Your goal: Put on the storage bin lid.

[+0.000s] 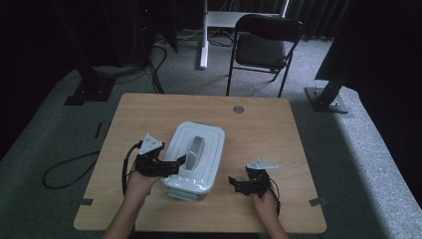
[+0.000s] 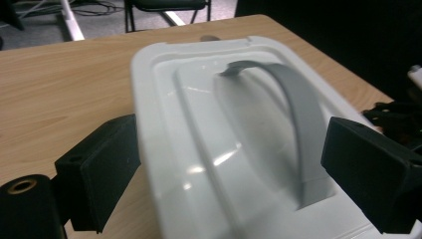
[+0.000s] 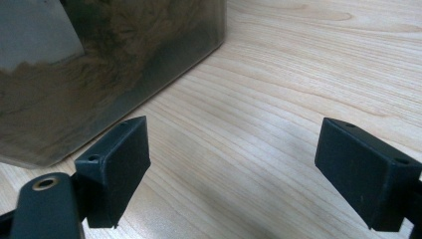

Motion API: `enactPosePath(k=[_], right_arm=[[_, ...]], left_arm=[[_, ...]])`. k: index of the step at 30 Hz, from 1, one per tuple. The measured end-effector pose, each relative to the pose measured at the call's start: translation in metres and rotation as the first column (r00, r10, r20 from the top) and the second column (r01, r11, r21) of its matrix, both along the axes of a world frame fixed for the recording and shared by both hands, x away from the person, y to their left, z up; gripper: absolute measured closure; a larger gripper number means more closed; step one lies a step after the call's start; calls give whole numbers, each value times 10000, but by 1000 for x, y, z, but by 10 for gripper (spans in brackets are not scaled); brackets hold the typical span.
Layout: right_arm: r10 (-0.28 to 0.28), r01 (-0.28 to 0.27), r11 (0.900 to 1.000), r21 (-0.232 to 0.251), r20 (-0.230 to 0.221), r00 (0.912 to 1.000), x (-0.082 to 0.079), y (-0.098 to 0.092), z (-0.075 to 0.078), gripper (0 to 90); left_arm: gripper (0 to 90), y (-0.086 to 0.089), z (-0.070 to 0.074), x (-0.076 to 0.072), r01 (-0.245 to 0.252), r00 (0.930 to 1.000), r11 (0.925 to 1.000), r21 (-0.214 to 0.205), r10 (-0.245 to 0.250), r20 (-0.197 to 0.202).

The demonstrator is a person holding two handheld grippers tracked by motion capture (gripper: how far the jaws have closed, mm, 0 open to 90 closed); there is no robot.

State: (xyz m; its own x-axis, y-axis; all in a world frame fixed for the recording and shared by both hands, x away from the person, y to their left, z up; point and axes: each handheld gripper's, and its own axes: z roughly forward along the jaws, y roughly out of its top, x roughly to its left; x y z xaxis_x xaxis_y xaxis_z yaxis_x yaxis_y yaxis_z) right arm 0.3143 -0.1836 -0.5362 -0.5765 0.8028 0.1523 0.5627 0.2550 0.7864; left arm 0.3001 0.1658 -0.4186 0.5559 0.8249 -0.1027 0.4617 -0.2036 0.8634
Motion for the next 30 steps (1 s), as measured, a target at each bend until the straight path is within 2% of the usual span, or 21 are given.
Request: enactPosePath(k=[5, 17, 23, 30], right_arm=[[-49, 50, 10000, 63, -67, 10000, -1, -3, 0, 133], [-585, 584, 9983, 90, 178, 9981, -4, -20, -1, 133], [-839, 840, 9965, -10, 334, 9959, -6, -29, -1, 133], [-1061, 1065, 9943, -75, 477, 9932, -9, -39, -3, 133]], left_arm=[[94, 14, -4, -1, -212, 9998, 9997, 101, 213, -42], [93, 46, -19, -5, -863, 9961, 9963, -50, 862, -182], [93, 57, -28, -7, -1125, 9931, 9937, 17, 1125, -325], [93, 68, -38, -10, -1327, 9903, 9910, -147, 1319, -446]])
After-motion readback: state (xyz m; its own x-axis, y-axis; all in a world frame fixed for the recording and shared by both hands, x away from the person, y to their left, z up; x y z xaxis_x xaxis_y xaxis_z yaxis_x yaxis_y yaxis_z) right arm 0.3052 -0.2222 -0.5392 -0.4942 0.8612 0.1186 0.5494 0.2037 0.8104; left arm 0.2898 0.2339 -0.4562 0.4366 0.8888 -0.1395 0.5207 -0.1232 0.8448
